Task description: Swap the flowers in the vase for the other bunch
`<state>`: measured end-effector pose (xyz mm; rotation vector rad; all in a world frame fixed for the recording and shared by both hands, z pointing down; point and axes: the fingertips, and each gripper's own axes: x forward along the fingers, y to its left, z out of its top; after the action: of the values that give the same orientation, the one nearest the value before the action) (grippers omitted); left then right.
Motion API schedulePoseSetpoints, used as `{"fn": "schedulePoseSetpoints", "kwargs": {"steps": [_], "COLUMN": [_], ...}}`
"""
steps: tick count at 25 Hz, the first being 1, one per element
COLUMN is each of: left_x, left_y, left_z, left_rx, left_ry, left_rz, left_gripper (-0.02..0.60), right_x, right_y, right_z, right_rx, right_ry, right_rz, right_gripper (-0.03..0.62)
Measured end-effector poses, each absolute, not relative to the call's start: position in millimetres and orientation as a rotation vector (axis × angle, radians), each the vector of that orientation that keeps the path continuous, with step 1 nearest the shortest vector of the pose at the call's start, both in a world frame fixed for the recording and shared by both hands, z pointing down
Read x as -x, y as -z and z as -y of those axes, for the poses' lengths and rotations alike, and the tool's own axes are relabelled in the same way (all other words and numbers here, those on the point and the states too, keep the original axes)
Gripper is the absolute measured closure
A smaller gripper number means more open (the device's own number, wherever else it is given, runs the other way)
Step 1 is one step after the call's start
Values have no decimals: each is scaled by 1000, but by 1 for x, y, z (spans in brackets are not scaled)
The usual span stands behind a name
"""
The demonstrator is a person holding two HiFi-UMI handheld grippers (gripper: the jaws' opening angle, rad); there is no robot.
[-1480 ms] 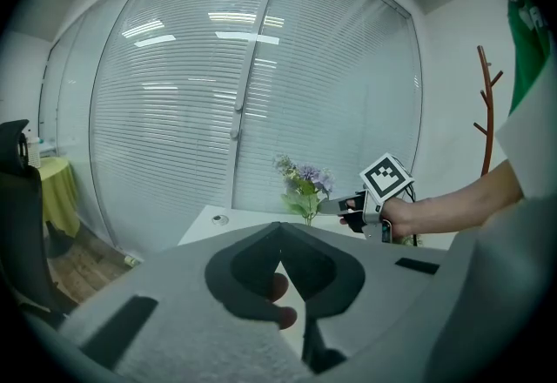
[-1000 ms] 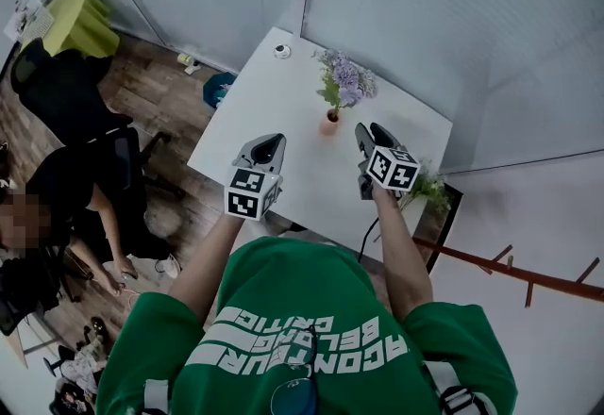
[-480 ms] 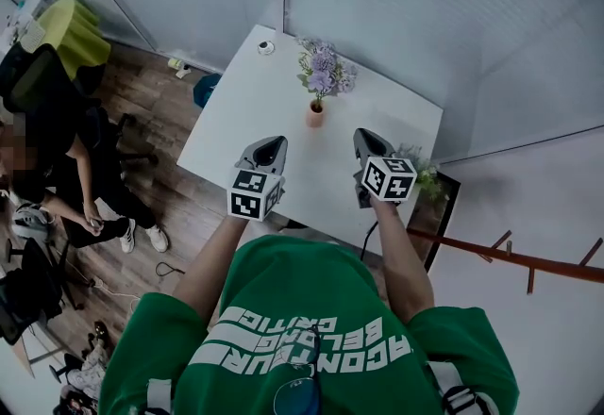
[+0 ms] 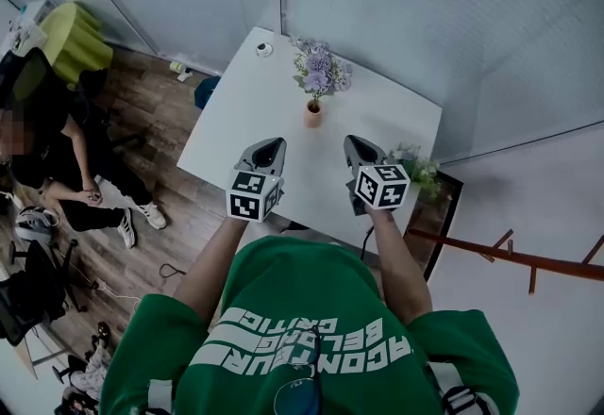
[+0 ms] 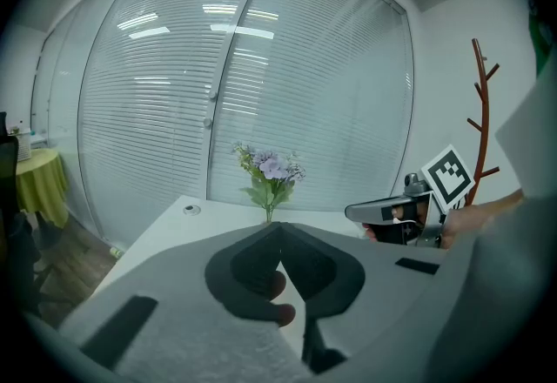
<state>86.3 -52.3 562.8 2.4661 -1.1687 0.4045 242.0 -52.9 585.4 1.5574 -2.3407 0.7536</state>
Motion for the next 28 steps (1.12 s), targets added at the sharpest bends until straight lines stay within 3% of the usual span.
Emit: {"fn": "schedulePoseSetpoints", "kwargs": {"steps": [28], "left_x": [-104], "left_y": [-561], "left_z": [59], "left_rx": [-2472], "left_ry": [-423], "left_rz": [1154], "left_gripper": [574], "right_x": [-250], "right_y": [-585], "right_z": [54], "right_rx": [-1523], "right_ry": [-718], "right_rz": [2346], "right_gripper": [580]}}
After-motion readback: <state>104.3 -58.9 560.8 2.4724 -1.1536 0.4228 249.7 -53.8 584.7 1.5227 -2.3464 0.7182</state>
